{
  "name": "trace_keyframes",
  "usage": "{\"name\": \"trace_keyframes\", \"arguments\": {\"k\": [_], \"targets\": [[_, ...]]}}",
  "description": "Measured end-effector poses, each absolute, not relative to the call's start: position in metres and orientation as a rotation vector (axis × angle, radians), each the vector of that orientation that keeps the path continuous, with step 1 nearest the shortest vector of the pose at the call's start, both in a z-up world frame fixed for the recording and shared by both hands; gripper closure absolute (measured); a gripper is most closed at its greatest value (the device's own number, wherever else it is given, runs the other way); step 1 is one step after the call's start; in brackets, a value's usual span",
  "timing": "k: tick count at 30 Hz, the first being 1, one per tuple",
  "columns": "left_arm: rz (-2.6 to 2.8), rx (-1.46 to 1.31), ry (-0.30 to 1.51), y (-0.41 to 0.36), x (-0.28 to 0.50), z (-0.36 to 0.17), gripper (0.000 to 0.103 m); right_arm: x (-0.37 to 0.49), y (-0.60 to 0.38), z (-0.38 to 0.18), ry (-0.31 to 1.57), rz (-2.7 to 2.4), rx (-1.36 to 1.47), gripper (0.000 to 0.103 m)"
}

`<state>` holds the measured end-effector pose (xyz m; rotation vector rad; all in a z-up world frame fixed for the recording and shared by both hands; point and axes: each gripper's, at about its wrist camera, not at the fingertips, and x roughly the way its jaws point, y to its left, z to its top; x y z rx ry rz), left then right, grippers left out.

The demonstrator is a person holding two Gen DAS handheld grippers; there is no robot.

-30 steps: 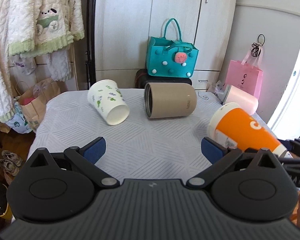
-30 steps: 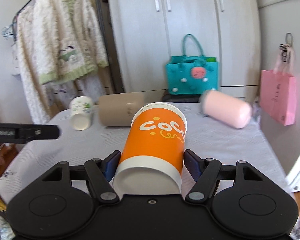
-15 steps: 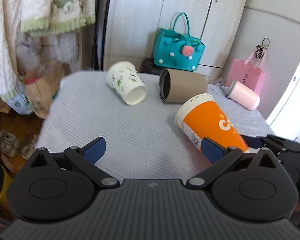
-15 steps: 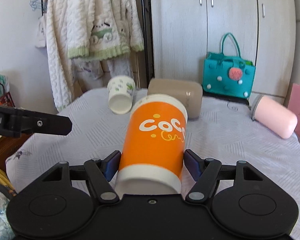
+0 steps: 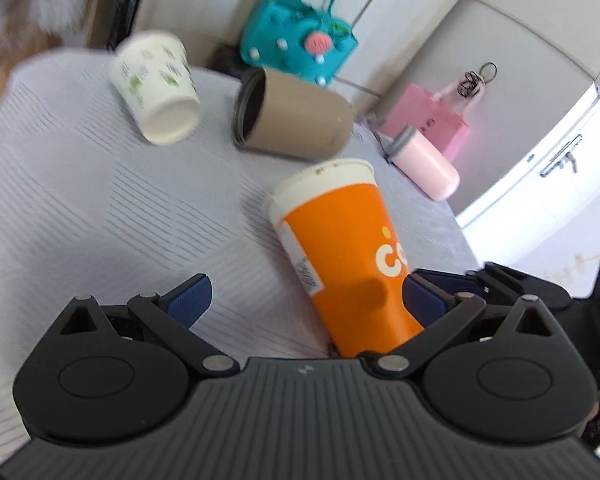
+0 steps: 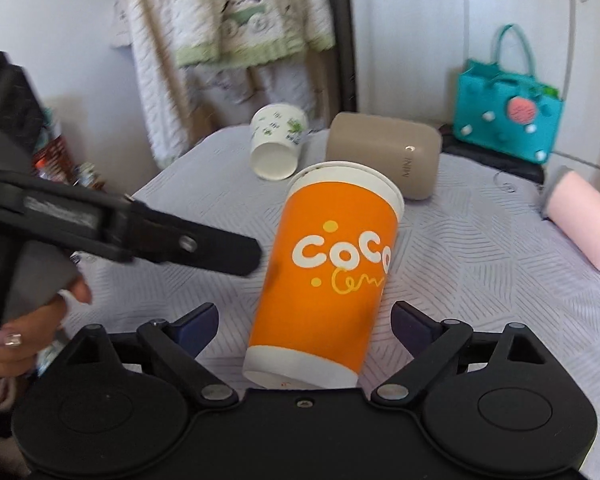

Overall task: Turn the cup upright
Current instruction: 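Rotate the right gripper to turn the orange cup rim-up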

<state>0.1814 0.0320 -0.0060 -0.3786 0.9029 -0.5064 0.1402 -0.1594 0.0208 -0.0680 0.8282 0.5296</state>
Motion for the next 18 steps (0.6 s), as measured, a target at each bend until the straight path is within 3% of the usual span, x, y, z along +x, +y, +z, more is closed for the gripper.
{"name": "trace_keyframes", "arguments": {"k": [7, 12, 15, 18], "targets": [[-0.561, -0.451, 0.971, 0.013, 0.208, -0.02, 0.002, 0.179, -0.172, 0.02, 1.004, 0.639, -0.055, 0.007], [-0.566, -0.467, 0.983, 0.009, 0.214, -0.029, 0.005, 0.189, -0.176, 0.014, 1.029, 0.667, -0.059, 0.006], [-0.59, -0.498, 0.988, 0.011, 0.217, -0.029, 0.013, 0.195, -0.177, 0.009, 1.039, 0.712, -0.021, 0.007], [-0.614, -0.518, 0.991, 0.011, 0.219, -0.028, 0.026, 0.198, -0.181, 0.01, 1.032, 0.74, 0.03, 0.017]]}}
